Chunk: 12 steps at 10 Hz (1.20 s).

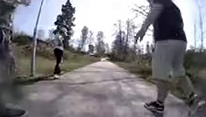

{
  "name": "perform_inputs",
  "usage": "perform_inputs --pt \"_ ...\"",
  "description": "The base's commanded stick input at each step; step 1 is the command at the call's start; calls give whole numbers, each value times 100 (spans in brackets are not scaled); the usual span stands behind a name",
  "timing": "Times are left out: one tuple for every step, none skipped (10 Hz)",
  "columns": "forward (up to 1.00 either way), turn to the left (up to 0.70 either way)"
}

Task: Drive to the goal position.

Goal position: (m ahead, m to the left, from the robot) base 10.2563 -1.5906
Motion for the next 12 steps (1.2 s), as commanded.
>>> perform_inputs --pt "100 0" --pt "100 0" --pt "100 0" --pt "100 0" --pt "100 0" --pt "100 0" --pt "100 0" --pt "100 0" --pt "100 0" --pt "100 0" --pt "100 0" --pt "100 0"
